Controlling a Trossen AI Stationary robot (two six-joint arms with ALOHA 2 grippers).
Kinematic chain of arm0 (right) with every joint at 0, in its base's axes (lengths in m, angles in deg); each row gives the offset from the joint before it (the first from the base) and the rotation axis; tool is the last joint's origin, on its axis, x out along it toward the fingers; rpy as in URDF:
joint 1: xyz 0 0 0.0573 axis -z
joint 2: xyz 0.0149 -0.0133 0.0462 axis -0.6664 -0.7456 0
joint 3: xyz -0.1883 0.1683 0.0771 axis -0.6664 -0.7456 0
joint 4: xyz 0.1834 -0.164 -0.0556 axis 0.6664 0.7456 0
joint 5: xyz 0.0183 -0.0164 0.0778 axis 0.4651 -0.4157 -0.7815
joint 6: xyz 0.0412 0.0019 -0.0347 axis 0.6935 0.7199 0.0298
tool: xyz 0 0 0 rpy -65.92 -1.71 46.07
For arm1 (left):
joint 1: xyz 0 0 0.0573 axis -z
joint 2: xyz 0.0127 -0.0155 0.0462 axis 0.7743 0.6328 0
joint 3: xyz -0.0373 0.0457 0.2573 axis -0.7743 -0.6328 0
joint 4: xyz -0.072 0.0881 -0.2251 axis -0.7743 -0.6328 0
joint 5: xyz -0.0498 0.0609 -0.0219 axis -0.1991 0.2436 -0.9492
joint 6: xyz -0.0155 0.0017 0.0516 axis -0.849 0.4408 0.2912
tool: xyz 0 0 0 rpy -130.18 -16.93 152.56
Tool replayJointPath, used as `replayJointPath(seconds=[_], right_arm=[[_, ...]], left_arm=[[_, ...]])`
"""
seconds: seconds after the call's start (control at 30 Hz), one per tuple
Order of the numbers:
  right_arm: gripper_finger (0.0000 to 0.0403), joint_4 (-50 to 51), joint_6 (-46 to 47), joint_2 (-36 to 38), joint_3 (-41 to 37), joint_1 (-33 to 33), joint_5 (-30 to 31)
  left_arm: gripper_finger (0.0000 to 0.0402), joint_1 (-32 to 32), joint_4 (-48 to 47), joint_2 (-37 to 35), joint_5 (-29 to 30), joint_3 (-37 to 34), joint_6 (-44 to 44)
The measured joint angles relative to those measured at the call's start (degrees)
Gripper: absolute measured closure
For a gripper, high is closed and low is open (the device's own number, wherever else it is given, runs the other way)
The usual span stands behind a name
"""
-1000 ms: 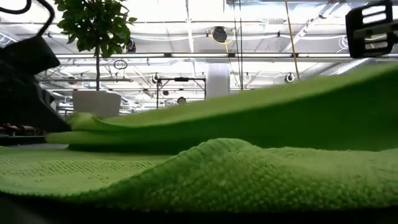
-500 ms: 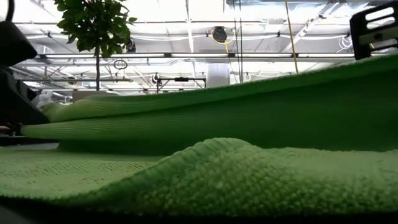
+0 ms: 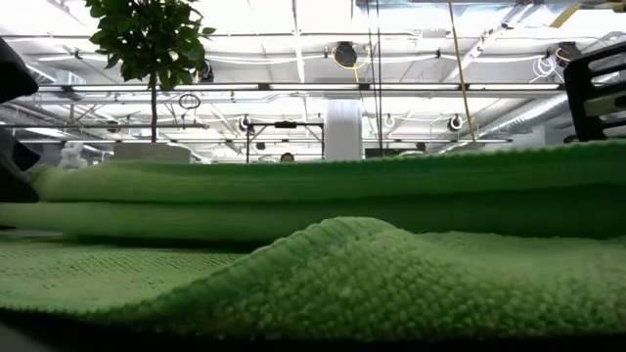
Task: Fold microfiber towels
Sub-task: Fold the green towel
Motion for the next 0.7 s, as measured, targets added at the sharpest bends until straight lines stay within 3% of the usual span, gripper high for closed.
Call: replayJointPath(seconds=[0.27, 0.57, 0.7], right_arm=[[0.0393, -0.59, 0.44, -0.99, 1.24, -0.3, -3.18], [0.0281, -1.32, 3.27, -0.98, 1.23, -0.07, -2.67], [0.024, -1.22, 4.41, -0.97, 1.23, 0.57, -1.8]], left_arm=[[0.0396, 0.89, 0.33, 0.0, -4.59, -0.09, -2.29], [0.0305, 4.4, 3.01, 0.04, 1.15, -0.22, -1.34], [0.0264, 5.41, 4.01, 0.04, 0.33, -0.22, -2.61]])
